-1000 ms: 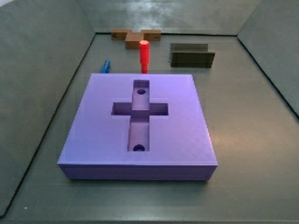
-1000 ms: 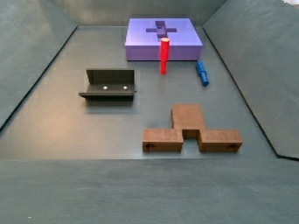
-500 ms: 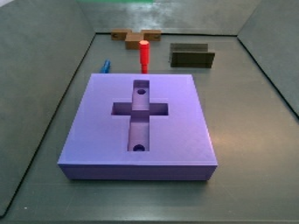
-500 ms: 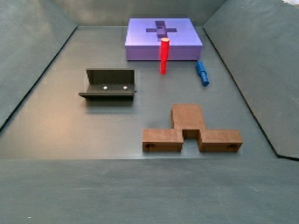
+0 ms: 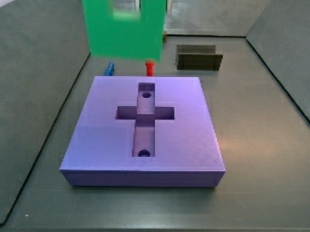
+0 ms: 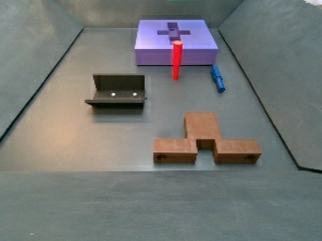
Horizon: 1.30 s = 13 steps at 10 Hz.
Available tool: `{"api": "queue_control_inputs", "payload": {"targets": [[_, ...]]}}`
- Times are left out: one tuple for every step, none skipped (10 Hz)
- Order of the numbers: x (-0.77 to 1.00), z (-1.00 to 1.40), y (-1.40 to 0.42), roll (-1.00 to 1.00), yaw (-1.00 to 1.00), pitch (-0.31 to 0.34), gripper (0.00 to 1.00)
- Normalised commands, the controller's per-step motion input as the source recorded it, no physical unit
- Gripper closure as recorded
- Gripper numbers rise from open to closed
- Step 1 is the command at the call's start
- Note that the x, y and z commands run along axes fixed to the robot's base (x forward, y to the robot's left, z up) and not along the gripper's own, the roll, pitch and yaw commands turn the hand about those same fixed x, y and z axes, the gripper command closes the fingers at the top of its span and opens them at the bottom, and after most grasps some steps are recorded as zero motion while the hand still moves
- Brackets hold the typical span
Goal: Pick up the green object. Move up. Move to above the board. Insert the green object.
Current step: Insert the green object.
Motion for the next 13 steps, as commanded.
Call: {"api": "queue_control_inputs", "payload": {"targets": [[0.26,-0.64,-0.45,0.3,-0.14,0.0,1.0],[0.29,-0.69,-0.15,0.25,-0.09,0.0,1.0],[0.25,-0.54,0.0,0.18,0.0,0.0,1.0],[0.16,-0.23,0.0,0.15,0.12,-0.01,1.0],[0.16,-0.11,-0.02,0.09,0.18,-0.017,1.0],[0.09,0.0,-0.19,0.12,0.32,-0.08,1.0],[0.17,0.0,-0.27,0.17,0.36,-0.139,1.0],[0.28,-0.06,-0.29,0.21,0.35,-0.139,1.0],[0.32,-0.17,-0.19,0.15,0.26,-0.127,1.0],[0.38,-0.11,-0.13,0.17,0.16,-0.11,1.0],[0.4,-0.12,0.0,0.2,0.0,0.0,1.0],[0.09,-0.11,0.05,0.14,-0.09,0.003,1.0],[-0.02,-0.08,0.19,0.02,-0.25,0.003,1.0]]}}
